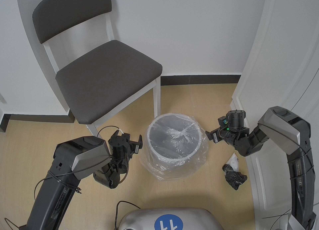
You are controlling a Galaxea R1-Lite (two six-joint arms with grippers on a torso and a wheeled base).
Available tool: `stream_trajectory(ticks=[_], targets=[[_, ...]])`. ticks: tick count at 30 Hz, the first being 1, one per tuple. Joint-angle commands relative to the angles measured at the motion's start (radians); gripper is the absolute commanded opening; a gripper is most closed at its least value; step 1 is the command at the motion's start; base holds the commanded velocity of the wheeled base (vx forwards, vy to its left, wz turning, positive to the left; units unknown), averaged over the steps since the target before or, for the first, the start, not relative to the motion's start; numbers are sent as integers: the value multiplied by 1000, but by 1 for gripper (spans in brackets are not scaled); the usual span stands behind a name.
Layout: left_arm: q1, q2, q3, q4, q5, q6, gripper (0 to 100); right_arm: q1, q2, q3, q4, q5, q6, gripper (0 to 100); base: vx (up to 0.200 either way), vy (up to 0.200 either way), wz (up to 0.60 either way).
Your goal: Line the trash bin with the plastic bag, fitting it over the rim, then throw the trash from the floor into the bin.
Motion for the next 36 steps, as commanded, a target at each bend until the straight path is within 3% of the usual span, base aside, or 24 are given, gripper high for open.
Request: stream_trajectory(ticks=[1, 6, 7, 10, 17, 21, 22, 27, 31, 36], targets=[[0, 1, 0, 0, 1, 0, 100, 14, -173, 158, -139, 1, -47, 100, 0, 0, 0], [-2, 1, 1, 0, 1, 0, 100, 64, -173, 195, -239, -2, -46, 100, 0, 0, 0], [-2, 1, 1, -2, 1, -1, 100, 114, -170, 195, -266, -8, -26, 100, 0, 0, 0], [-2, 1, 1, -2, -1, -1, 100, 160, -161, 152, -214, -8, 8, 100, 0, 0, 0], [-6, 7, -8, -2, -1, -3, 100, 275, -199, -211, 427, -8, 39, 100, 0, 0, 0], [-3, 6, -6, 4, -1, -6, 100, 305, -162, -382, 651, -10, 39, 100, 0, 0, 0], [-2, 6, -6, 6, -1, -6, 100, 310, -142, -418, 685, -14, 39, 0, 0, 0, 0], [-3, 6, -6, 7, 1, -1, 100, 341, -26, -576, 763, -82, 37, 0, 0, 0, 0], [-3, 4, -3, 7, 2, 0, 100, 348, 42, -678, 834, -90, 34, 0, 0, 0, 0], [-2, 1, 3, 7, 19, 10, 100, 351, 86, -682, 915, -88, 32, 0, 0, 0, 0]])
